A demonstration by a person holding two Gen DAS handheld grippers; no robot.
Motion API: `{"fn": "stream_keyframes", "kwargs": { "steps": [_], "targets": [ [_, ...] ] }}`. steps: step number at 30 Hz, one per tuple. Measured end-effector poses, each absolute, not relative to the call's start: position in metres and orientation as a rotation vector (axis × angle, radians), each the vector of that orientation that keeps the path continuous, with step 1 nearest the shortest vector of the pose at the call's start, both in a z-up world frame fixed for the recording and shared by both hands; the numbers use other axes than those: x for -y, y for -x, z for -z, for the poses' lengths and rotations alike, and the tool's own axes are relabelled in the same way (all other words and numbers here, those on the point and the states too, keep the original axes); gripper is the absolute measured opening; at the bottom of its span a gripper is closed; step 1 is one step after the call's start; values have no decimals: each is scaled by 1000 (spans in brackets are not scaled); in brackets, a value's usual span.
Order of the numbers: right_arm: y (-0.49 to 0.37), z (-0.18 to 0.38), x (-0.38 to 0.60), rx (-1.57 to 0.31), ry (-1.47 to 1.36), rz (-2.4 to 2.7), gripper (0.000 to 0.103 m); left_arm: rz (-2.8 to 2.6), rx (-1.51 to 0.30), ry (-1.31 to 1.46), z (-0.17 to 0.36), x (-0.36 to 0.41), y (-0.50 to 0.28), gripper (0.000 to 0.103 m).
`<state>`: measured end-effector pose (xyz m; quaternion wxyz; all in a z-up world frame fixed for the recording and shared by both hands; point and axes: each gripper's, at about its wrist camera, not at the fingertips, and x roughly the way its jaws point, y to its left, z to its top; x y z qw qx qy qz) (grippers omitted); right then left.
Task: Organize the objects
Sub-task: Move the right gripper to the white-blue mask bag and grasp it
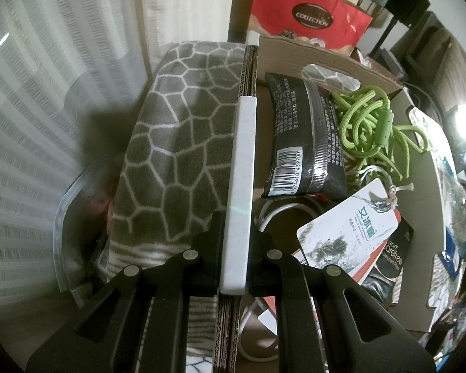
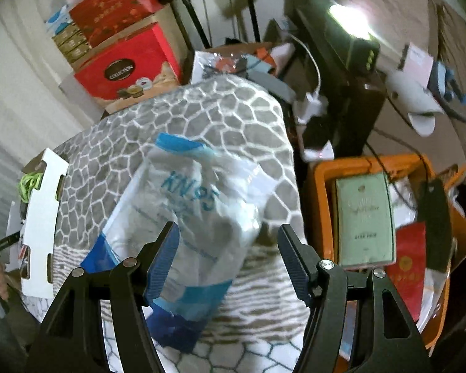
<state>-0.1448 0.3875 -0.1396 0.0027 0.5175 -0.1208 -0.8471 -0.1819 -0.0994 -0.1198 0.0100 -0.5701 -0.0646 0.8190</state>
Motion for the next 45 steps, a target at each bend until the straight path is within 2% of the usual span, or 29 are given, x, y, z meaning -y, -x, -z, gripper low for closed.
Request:
{"fn": "stream_keyframes", "kwargs": {
  "steps": [7,13,16,20,23,33,40,44,45],
  "targets": [
    [138,157,-390,509,-1640,2568,66,-2557,201,1780,120,100,182,11],
    [140,168,-385,588,-1646,2500,57,-2557,198,1782,120,100,182,11],
    [143,173,-383,620,-1646,2475,43,-2555,200,1783,120,101,182,11],
    [147,173,-384,633,-1647,2472,11,-2556,196,1783,120,101,182,11],
    [148,167,-384,642,-1605,2483,7,-2556,197,1783,120,101,182,11],
    [151,117,-346,528,-1448,2451,6,-2557,196,1784,121,101,182,11],
    [160,112,-310,526,-1432,2343,16,-2557,198,1783,121,102,182,11],
    [164,123,-296,547,-1459,2285,28,-2557,200,1783,121,102,182,11],
    [165,126,-294,551,-1464,2279,28,-2557,201,1783,121,102,182,11]
  ]
}}
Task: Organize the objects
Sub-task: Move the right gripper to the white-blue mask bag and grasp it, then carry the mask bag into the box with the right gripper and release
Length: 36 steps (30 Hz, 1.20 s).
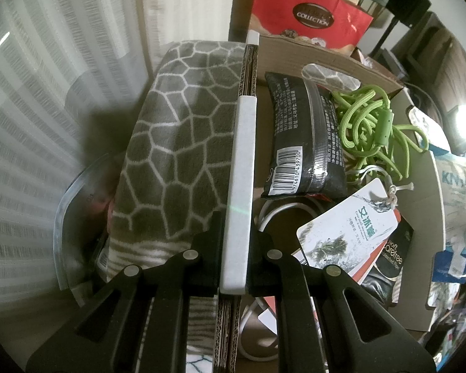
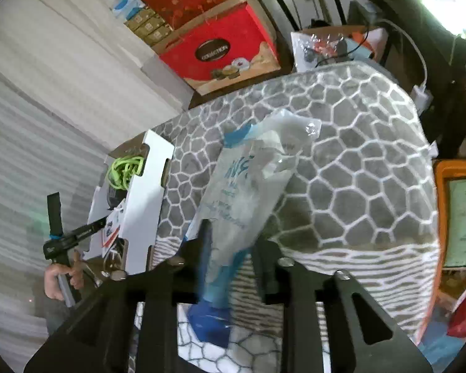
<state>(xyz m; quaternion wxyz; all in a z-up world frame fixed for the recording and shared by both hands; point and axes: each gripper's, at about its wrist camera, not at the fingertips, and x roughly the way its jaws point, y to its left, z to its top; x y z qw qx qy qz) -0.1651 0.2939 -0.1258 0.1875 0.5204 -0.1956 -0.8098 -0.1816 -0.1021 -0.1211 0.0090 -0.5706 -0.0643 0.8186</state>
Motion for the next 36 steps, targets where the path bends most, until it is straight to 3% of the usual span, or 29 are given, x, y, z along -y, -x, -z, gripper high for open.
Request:
{"fn": "stream_keyframes", "kwargs": {
  "steps": [4,6,9,29,36],
  "targets": [
    [171,140,-282,575,-1502,2224,28,-2557,199,1783,121,102,182,11],
    [172,143,-279,573,-1510,2223,8,-2557,199,1783,121,101,182,11],
    [171,142,-275,543,-1505,2255,4,-2556,200,1783,121,101,182,11],
    [186,0,-230,362,-1253,2363,2,-2557,190,1782,120,99,181,11],
    [178,-27,-186,331,-1191,2264,2,-2556,193,1782,120,98,180,11]
  ]
}}
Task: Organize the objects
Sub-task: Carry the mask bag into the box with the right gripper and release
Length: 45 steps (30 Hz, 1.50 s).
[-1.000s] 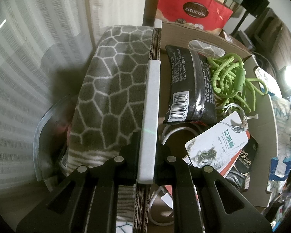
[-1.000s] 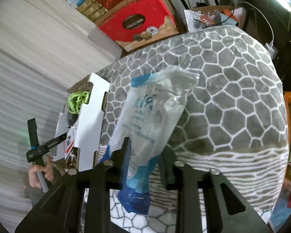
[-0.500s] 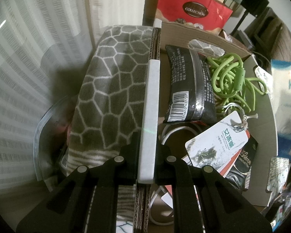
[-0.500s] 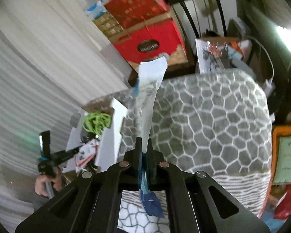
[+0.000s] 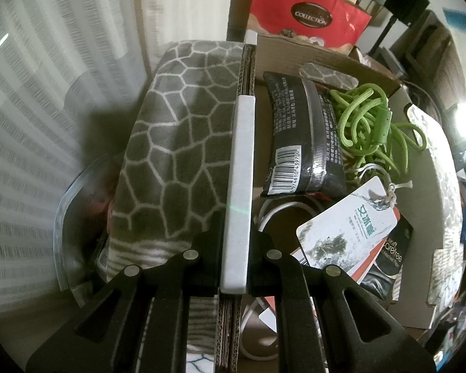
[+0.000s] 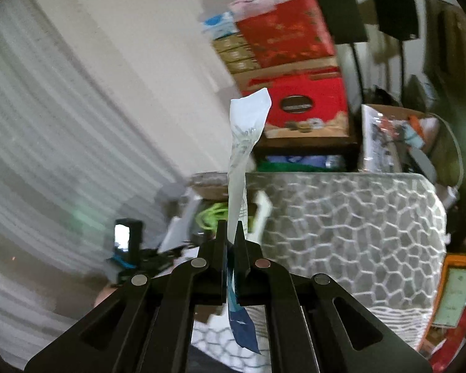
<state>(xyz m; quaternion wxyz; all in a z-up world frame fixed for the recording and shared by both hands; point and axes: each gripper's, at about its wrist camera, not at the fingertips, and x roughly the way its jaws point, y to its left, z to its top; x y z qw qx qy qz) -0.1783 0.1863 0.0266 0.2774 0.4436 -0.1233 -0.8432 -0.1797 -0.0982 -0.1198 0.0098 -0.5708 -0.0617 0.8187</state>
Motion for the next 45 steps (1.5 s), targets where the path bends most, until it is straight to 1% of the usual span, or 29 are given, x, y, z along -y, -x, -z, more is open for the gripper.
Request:
{"fn": "stream_keyframes", "kwargs": {
  "steps": [5,14,25,28,31,37,39,42,45],
  "targets": [
    [178,-22,-149,341,-1192,2169,2,-2554,198,1783,120,98,179,11],
    [184,18,-102,374,-1260,2048,2,-2540,232,1778,121,100,179,11],
    [202,88,-103,454,-1387,2018,2,-2521,271,1771,118,104,177,12],
    [205,106,-106,448,-1422,2026,2,-2507,304,1769,118,107,176,13],
    [205,121,-105,455,-1444,2027,2,-2483,390,1759,115,113,174,13],
    [204,128,-100,467,-1442,2061,2,-2497,412,1745,109,118,173,19],
    [203,130,-100,474,-1440,2092,2,-2509,426,1735,105,122,174,23],
    [201,133,-99,483,-1440,2130,2,-2516,422,1723,101,124,175,24],
    [198,136,-95,444,-1424,2174,2,-2522,386,1728,99,124,174,24]
  ]
}}
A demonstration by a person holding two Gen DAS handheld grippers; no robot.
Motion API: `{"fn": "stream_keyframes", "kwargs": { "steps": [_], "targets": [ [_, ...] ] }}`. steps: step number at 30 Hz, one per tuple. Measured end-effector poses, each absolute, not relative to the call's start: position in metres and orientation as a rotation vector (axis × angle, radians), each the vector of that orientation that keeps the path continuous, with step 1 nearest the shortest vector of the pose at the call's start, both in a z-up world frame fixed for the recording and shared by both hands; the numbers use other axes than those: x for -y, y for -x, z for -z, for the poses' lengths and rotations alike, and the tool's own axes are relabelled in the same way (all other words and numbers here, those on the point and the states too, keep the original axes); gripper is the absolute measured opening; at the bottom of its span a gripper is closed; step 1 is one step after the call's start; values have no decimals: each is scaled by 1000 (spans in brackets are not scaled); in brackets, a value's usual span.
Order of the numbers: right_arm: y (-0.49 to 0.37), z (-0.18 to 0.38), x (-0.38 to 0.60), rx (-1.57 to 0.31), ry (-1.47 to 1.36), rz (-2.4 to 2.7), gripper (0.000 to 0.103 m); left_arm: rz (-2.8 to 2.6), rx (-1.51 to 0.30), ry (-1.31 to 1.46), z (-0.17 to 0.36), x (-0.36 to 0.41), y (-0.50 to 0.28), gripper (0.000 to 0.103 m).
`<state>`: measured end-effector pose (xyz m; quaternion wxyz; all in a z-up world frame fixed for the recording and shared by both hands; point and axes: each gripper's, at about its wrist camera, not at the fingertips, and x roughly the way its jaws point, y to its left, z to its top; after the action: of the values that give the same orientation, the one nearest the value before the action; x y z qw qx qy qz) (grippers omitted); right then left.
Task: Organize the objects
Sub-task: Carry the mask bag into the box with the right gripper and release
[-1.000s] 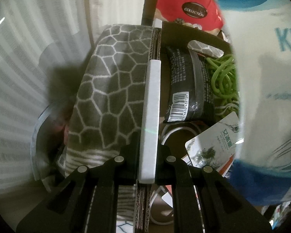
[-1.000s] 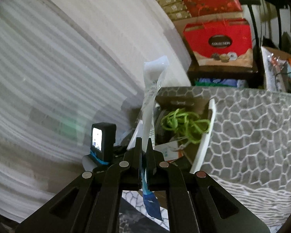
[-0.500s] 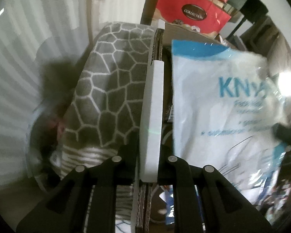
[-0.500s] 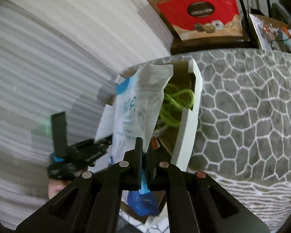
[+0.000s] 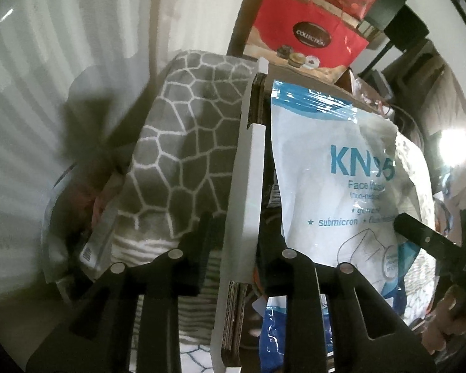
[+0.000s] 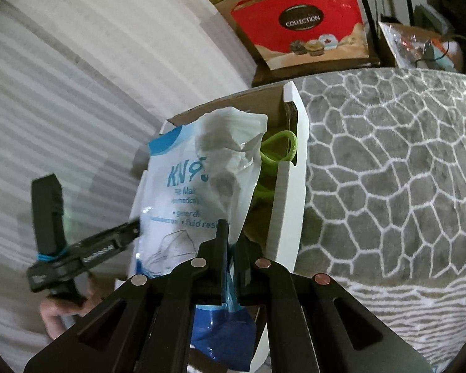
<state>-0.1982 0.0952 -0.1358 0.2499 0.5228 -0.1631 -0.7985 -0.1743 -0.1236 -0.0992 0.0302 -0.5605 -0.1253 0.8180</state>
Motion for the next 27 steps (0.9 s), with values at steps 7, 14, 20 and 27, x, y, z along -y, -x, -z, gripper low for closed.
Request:
{"fn": "stream_keyframes", "kwargs": {
  "steps": [7,14,20,27],
  "targets": [
    [184,140,-85,318,-1397,2209,7,-2547,318,1732,96,116,176,24],
    [172,121,-81,141,-1338,2265,36,-2604,244,1658,78,106,167,41],
    [168,109,-88,118,-1304,2283,55,-2649,165,1567,53,92,158,57],
    [169,120,-86,190,-1358,2254,8,-2639,145,1580,52,88,157,57]
  ]
}}
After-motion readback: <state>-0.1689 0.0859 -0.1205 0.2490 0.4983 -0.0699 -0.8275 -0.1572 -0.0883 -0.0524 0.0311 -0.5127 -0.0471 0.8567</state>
